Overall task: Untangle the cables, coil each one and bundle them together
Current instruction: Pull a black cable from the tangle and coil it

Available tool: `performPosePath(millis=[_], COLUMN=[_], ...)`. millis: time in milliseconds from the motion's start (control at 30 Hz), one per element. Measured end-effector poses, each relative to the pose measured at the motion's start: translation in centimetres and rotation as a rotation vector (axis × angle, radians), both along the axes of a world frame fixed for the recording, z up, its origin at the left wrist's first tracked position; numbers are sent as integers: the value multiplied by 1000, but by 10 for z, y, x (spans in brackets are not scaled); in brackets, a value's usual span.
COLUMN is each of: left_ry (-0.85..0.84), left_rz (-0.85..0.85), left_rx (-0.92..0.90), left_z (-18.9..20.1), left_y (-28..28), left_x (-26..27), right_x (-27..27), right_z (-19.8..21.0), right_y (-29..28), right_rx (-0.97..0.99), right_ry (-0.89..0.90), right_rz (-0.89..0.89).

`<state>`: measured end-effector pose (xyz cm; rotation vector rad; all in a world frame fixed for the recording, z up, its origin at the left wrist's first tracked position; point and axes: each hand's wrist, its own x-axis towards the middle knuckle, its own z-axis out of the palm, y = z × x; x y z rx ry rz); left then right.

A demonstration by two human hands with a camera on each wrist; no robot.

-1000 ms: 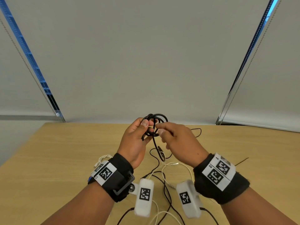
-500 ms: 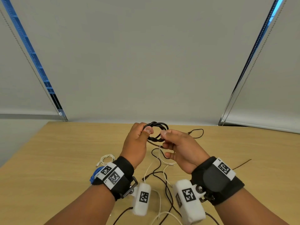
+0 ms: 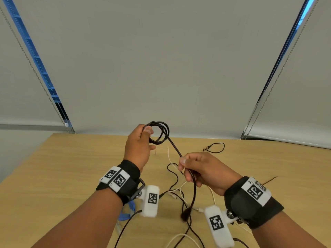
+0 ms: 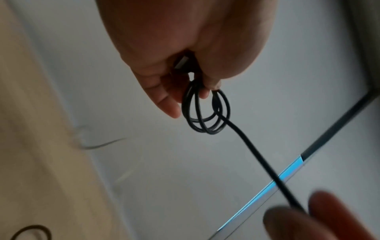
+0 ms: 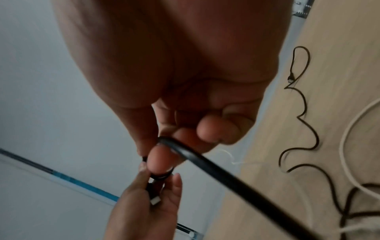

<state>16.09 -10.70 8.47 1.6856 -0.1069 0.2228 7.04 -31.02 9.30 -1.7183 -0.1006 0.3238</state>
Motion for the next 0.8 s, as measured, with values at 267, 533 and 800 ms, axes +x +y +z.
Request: performPosePath(millis=[267,533,800], left_ry=[321,418,395], left_rz=[-177,-165,-255], left_rx=[-332,-396,-655], left_z=[8,7,11], left_y=[-4,-8,-8], left_x=[-13,-25,-28], right_x=[-3,3,3], right_z=[3,-2,-18], right_y=[-11,-13,-5], right_rx=[-141,20,40], right_ry=[-170,-440,-488], right_rz=[19,-361,-432])
